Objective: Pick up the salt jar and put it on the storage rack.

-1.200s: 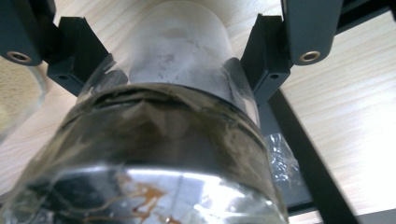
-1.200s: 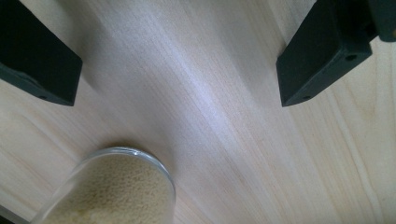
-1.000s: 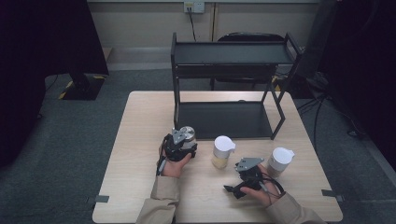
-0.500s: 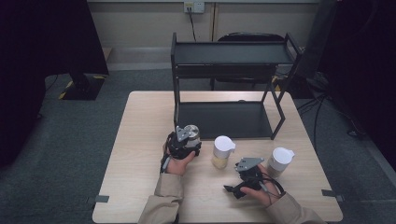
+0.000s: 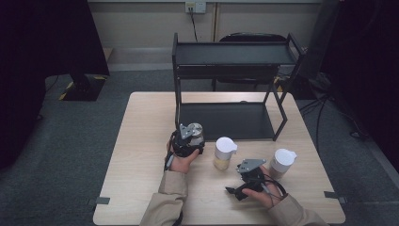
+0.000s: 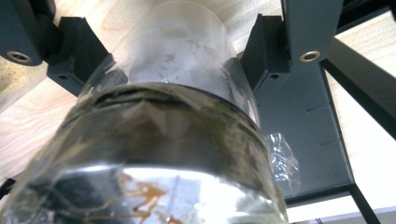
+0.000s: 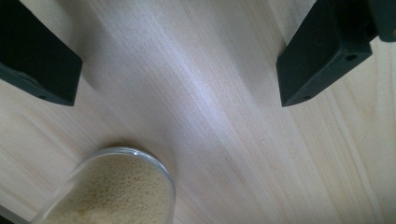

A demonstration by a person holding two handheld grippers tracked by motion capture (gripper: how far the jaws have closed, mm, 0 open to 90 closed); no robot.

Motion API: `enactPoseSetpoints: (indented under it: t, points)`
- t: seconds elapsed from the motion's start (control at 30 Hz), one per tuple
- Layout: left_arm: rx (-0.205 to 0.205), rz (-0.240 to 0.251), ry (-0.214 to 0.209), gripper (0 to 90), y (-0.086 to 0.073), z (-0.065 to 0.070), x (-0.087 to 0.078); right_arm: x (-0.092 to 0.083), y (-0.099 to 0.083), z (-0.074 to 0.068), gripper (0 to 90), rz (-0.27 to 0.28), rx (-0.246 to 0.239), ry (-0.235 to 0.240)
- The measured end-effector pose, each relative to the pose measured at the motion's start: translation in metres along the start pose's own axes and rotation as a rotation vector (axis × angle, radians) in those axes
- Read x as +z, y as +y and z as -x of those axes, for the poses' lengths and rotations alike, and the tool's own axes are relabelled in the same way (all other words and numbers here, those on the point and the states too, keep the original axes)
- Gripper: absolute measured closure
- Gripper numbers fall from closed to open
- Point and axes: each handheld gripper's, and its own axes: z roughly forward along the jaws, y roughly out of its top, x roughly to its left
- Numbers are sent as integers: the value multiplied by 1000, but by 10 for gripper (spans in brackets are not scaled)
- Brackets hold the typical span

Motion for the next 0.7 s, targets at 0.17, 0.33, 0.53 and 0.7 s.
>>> enactPoseSetpoints:
  t: [0.17,0.33,0.53,0.7]
  points:
    - [3,-1,4,311,4,0,2,0,0,0,0,0,0,0]
    - [7,4,6,311,8,-1,5,0,0,0,0,0,0,0]
    - [4,5,14,311,13,0,10,0,0,0,0,0,0,0]
    - [-9,20,7,311,15,-2,14,0,0,0,0,0,0,0]
